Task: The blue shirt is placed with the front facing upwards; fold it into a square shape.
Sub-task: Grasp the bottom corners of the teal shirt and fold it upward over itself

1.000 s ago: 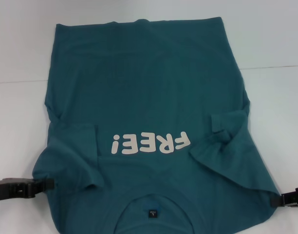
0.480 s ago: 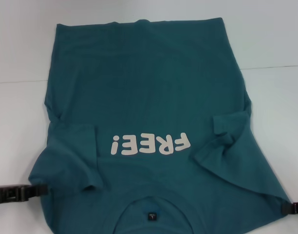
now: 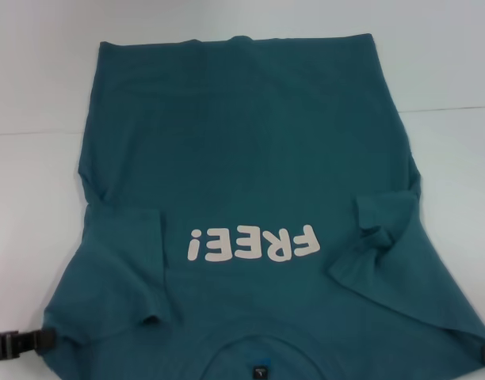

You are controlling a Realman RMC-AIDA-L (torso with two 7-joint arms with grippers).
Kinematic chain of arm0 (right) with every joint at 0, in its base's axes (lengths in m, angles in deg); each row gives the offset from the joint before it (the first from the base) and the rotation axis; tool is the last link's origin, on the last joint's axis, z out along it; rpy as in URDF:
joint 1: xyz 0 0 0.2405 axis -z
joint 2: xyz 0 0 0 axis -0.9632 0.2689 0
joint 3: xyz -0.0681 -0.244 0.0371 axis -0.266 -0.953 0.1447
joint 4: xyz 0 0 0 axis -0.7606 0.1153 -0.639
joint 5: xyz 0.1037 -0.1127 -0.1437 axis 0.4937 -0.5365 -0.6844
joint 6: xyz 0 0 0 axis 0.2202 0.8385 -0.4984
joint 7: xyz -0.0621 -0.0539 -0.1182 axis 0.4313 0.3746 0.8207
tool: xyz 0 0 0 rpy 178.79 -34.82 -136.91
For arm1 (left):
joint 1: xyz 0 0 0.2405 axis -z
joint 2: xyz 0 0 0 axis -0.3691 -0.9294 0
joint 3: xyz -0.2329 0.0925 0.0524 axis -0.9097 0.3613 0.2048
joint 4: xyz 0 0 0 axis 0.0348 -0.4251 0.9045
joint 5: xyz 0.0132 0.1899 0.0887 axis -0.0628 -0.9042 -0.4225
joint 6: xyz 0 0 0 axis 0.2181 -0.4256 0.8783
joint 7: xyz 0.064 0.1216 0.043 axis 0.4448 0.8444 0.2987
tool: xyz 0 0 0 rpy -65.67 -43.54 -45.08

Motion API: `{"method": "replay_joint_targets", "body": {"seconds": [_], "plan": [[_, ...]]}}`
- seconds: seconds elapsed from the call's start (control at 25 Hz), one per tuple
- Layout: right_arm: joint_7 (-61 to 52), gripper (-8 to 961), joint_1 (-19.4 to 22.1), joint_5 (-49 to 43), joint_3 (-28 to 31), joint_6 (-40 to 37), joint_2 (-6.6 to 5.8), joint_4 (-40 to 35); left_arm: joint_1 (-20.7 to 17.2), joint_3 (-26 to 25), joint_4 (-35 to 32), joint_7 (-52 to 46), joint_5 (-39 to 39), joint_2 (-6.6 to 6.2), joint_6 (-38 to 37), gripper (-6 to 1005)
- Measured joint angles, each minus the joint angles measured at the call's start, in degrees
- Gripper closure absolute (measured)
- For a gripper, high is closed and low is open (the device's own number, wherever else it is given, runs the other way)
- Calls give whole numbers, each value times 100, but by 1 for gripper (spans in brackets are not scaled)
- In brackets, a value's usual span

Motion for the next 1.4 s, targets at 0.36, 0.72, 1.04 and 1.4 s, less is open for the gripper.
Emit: {"method": "replay_joint_targets", "body": {"seconds": [0.36, 0.72, 1.04, 1.4], "plan": [[298, 920, 298, -1, 293, -115, -61, -2, -69, -69, -42, 35, -276, 0, -391, 989], [469, 920, 518, -3, 503, -165, -85, -9, -121, -71, -111, 124, -477, 5, -856, 988], [545, 921, 660, -20, 540, -172, -83, -3, -153, -69, -123, 143, -612, 9, -1078, 988], [635, 921, 776, -26, 841, -356, -113, -53, -207, -70, -202, 150, -657, 9, -1199, 988]]}}
